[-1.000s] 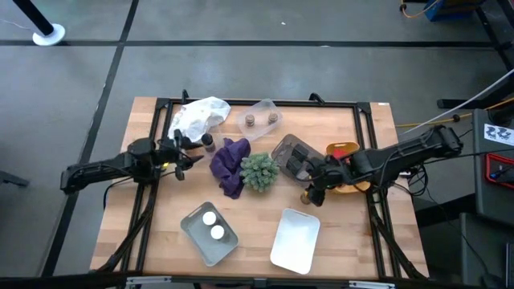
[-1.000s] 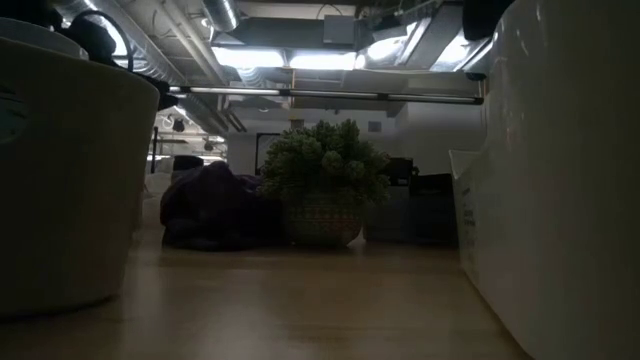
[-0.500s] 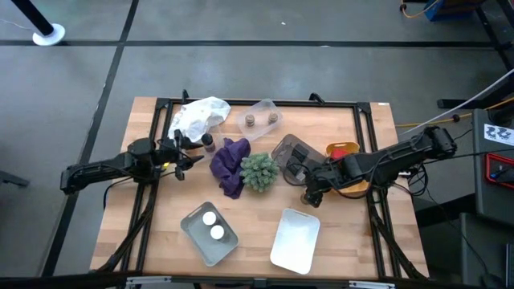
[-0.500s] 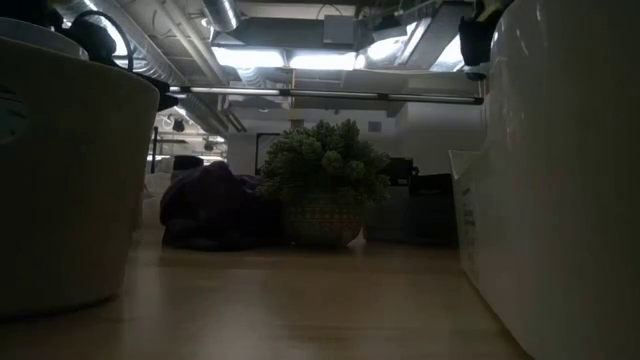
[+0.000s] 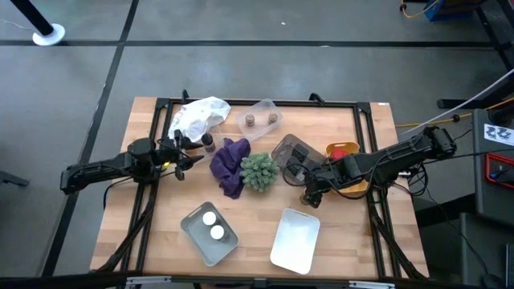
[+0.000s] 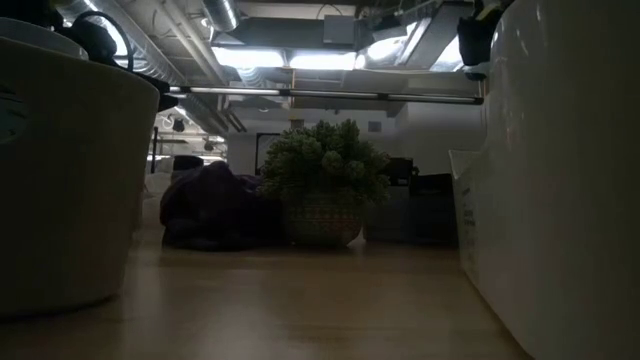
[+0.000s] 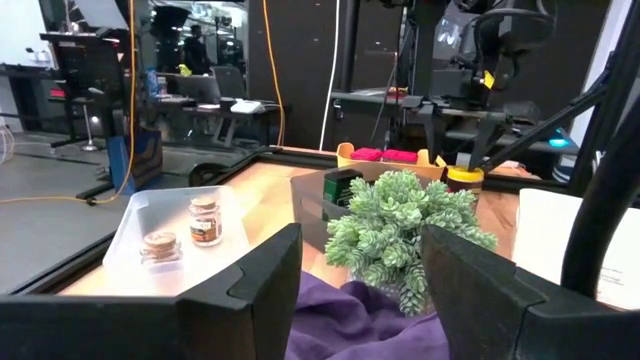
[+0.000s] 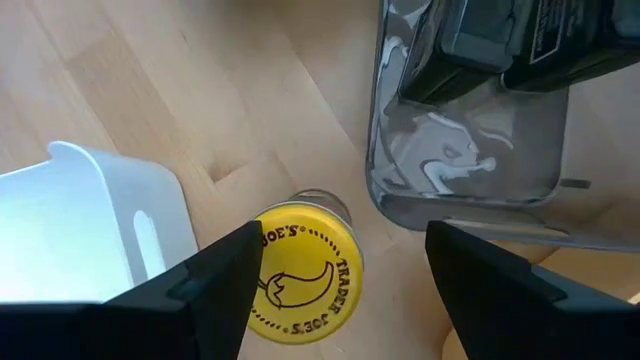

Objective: Sort spices by type
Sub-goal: Put the yellow seasoning can into the white bin

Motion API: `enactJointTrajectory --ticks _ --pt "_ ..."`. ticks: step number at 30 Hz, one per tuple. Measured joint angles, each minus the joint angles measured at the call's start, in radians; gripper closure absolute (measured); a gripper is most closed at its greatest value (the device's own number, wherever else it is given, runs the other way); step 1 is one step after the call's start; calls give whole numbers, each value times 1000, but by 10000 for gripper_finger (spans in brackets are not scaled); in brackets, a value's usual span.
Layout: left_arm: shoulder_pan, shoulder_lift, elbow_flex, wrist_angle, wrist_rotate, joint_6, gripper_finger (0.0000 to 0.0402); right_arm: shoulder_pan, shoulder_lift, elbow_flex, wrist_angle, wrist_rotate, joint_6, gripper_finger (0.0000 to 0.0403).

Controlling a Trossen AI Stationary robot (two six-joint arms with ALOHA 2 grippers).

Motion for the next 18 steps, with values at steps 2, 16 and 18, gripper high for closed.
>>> enactJointTrajectory --ticks 2,16,18 --pt "0 0 0 0 0 0 208 0 0 0 1 10 0 123" --pt "0 0 0 -1 0 0 208 1 0 0 30 10 -9 123" --pt "0 0 0 -1 0 0 208 1 0 0 28 1 -8 123"
